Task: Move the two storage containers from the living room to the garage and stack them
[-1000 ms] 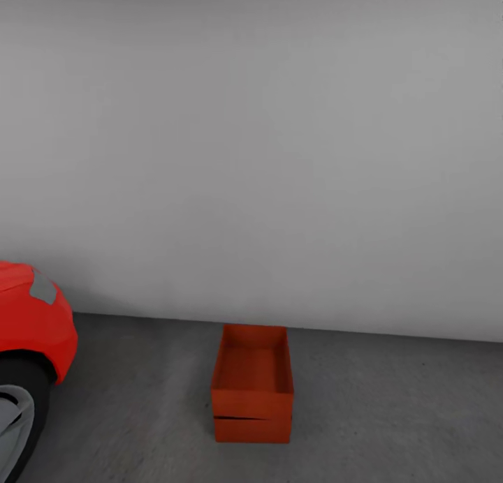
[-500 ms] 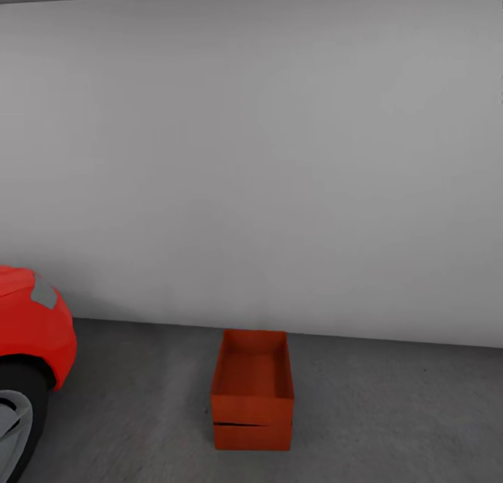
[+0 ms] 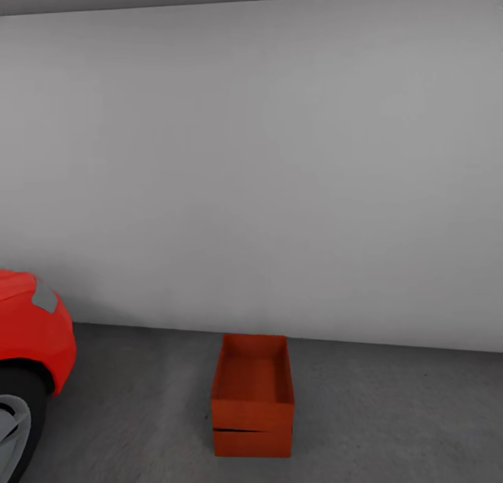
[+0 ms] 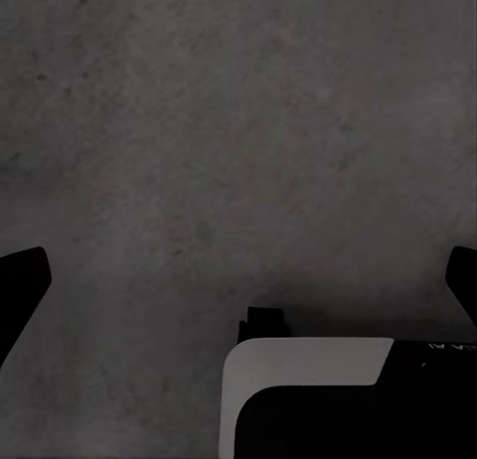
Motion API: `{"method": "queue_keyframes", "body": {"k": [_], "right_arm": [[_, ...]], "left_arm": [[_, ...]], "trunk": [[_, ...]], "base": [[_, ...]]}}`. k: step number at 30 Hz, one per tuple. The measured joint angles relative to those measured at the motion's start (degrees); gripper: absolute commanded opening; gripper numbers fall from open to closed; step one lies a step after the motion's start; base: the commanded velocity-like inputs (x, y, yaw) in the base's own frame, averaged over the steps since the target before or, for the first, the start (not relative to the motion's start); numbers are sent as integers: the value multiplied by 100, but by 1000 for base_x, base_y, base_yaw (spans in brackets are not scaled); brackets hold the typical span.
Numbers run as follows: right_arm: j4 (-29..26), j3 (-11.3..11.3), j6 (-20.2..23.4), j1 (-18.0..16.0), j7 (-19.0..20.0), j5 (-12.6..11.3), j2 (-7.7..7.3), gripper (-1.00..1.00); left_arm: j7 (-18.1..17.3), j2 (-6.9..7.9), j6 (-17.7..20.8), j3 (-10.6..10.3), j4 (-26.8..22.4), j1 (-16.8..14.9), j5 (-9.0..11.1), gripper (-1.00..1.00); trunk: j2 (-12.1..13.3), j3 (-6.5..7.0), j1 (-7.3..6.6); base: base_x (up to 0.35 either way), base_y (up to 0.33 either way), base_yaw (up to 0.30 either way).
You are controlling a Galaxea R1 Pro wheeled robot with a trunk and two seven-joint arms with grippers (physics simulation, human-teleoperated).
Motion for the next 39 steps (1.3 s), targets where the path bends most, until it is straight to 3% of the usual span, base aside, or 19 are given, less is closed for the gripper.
{"method": "queue_keyframes", "body": {"k": [22, 26, 29, 39], "right_arm": [[0, -6, 8, 0, 28, -2, -39, 100], [0, -6, 9, 0, 46, -2, -37, 100], [0, -6, 9, 0, 52, -1, -37, 100], [0, -6, 9, 0, 55, -5, -35, 100]], "left_arm": [[0, -6, 0, 11, 0, 0, -7, 100], [-25, -184, 0, 14, 11, 2, 12, 100], [-29, -276, -3, 11, 18, 111, 32, 100], [-32, -235, -218, 8, 26, 559, 52, 100]], "trunk": [[0, 159, 0], [0, 177, 0], [0, 182, 0], [0, 185, 0]], "base": [[0, 0, 0], [0, 0, 0], [0, 0, 0], [0, 0, 0]]}}
